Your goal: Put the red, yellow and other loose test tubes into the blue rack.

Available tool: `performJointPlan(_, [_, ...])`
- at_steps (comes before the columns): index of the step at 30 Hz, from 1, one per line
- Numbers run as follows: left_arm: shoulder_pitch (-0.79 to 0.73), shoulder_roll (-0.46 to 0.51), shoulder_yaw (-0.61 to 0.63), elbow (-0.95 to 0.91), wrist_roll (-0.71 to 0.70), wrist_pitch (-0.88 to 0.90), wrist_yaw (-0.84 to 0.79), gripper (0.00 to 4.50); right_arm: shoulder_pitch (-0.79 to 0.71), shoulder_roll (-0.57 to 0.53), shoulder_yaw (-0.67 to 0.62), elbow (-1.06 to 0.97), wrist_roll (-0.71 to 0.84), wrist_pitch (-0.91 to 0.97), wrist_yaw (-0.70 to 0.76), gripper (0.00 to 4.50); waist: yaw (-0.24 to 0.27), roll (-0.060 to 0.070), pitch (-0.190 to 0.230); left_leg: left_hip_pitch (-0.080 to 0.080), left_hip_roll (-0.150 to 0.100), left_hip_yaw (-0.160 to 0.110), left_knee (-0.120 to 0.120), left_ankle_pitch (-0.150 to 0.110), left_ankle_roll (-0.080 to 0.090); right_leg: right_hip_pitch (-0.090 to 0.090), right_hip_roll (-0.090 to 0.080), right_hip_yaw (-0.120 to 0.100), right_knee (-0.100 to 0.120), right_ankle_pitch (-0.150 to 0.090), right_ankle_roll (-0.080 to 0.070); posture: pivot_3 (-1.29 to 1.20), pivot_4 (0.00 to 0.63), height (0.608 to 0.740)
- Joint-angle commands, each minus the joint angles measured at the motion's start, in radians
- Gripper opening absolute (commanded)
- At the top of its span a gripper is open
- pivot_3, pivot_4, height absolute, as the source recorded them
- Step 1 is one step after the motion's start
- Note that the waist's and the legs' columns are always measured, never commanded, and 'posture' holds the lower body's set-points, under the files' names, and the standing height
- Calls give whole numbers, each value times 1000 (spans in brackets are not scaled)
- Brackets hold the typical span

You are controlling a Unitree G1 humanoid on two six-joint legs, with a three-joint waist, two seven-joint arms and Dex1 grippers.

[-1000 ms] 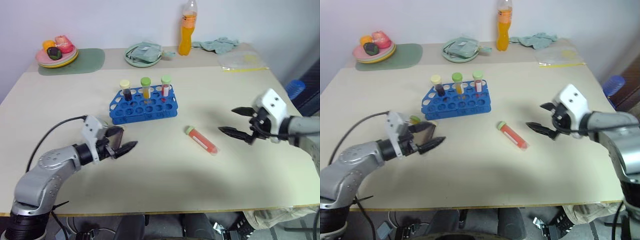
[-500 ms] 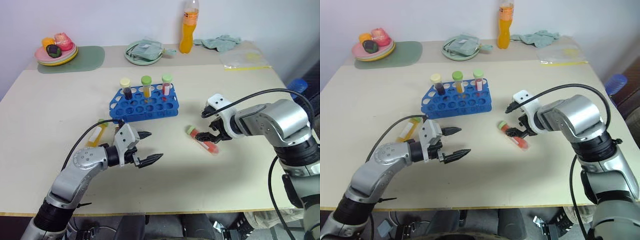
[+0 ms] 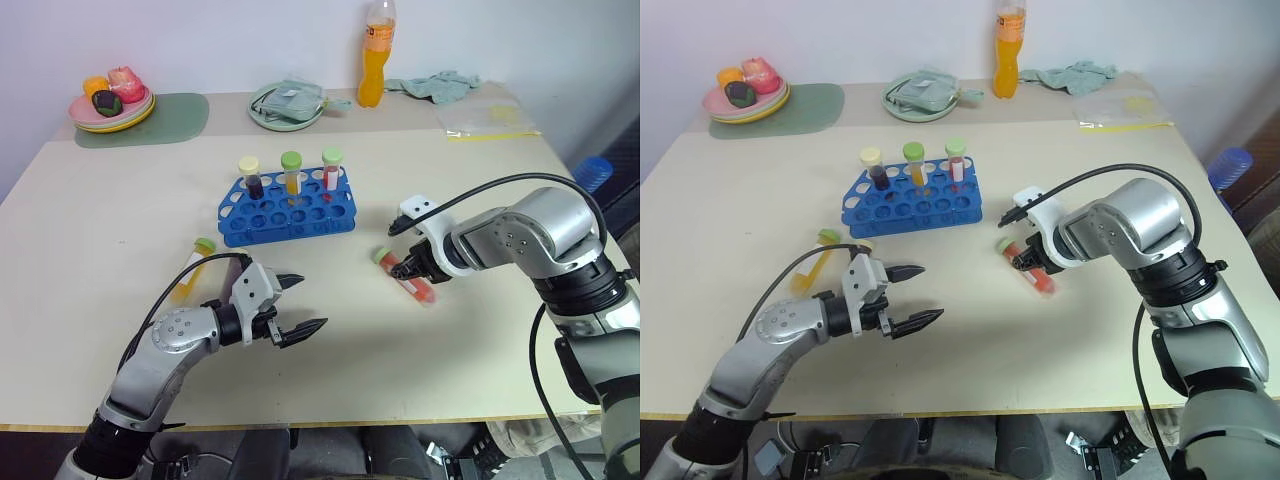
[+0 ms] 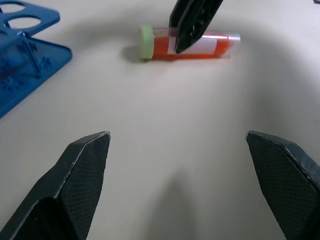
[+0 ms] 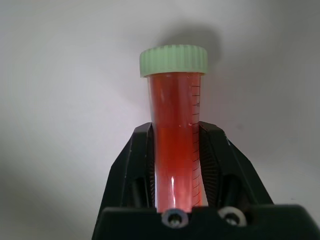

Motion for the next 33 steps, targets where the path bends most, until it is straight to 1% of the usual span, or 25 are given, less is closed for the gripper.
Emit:
performJointPlan(1, [19,0,56,-12,-3,-25,20,4500,24,47,-233,-157,25,-199,53,1011,-1,0,0,0,0,0,0,0,0,-1,0,0,1,0,0,0,150,740])
performJointPlan(2, [22,-3,71,-8,-7,-26,30,4500,58,75,-291,-198,1,-331,60,1011,-1,0,0,0,0,0,0,0,0,-1,0,0,2,0,0,0,150,740])
performJointPlan(4, [23,-26,107,6,-23,-27,56,4500,122,145,-352,-248,-72,-574,54,1011,1,0,0,0,0,0,1,0,0,-1,0,0,3,0,0,0,150,740])
performJointPlan(6, [19,-48,132,16,-35,-28,75,4500,168,196,-370,-269,-112,-689,51,1011,1,0,0,0,0,1,3,0,0,0,0,0,4,0,0,0,150,740])
performJointPlan(9, [-6,-99,175,47,-44,-30,127,4500,248,301,-321,-251,-240,-939,33,1011,1,0,0,0,0,0,8,0,0,1,0,0,6,0,0,0,150,740])
performJointPlan(11, [-42,-142,210,87,-43,-25,184,4500,281,437,-261,-139,-360,-1156,-22,1011,-4,0,-1,0,0,0,9,0,0,1,1,0,8,0,0,0,150,740])
performJointPlan(12, [-54,-155,216,99,-37,-28,200,4500,290,487,-237,-84,-412,-1249,-37,1011,-8,0,-1,2,0,0,10,1,-1,1,1,0,10,0,0,0,150,740])
performJointPlan(14, [-68,-168,223,112,-23,-31,218,4500,303,555,-202,5,-485,-1372,-44,1011,-19,0,-1,2,0,0,10,2,-3,0,2,1,12,0,0,0,150,740])
performJointPlan(17, [-77,-165,224,99,-26,-18,228,4500,304,636,-197,136,-541,-1484,-73,1011,-26,0,-1,2,0,-1,10,5,-8,0,2,1,12,0,0,0,150,740])
performJointPlan(20, [-73,-156,224,81,-30,0,236,4500,294,674,-189,237,-591,-1577,-75,1011,-26,0,-1,2,0,-1,9,5,-9,0,2,1,12,0,0,0,150,740])
performJointPlan(27, [-74,-139,224,25,-41,53,262,4500,258,722,-207,396,-627,-1674,-65,1011,-28,0,-1,2,0,-2,9,5,-9,0,2,1,12,0,0,0,150,740])
performJointPlan(33, [-72,-126,245,-36,-70,112,278,4500,220,739,-226,515,-655,-1744,-69,1011,-28,0,-1,2,0,-2,9,5,-9,0,2,1,13,0,0,0,150,740])
